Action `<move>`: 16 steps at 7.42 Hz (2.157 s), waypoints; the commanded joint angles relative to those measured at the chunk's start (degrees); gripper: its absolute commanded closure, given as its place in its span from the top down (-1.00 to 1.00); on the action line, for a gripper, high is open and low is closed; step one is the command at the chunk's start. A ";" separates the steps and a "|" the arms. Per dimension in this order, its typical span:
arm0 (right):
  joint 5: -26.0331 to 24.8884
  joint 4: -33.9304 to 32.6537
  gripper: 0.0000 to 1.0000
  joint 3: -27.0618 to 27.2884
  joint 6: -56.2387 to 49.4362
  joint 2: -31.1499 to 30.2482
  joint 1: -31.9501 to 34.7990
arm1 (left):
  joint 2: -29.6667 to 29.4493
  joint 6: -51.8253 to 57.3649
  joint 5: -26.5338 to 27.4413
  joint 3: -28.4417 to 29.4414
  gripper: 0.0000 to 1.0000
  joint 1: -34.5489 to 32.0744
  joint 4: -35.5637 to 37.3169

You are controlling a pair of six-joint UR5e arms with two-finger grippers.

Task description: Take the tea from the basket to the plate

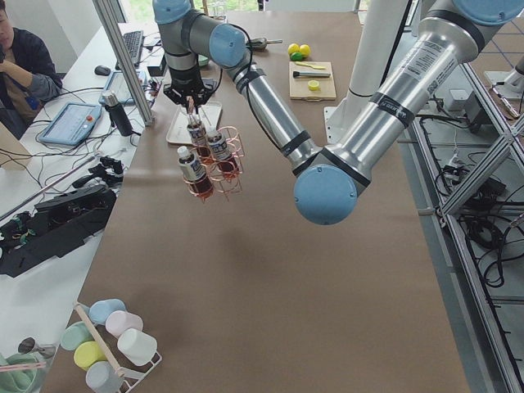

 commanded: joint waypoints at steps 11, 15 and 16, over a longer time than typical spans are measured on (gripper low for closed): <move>1.57 0.70 1.00 0.71 -0.97 1.58 -3.60 | -19.79 -36.20 14.93 -2.34 -1.00 36.67 -2.44; 2.64 2.19 1.00 4.22 -0.61 11.86 -8.86 | -17.86 -36.11 16.43 -0.50 -1.00 37.30 -5.60; 3.16 9.25 1.00 4.06 -0.18 13.52 -12.01 | -17.86 -36.29 16.43 0.21 -1.00 37.30 -6.57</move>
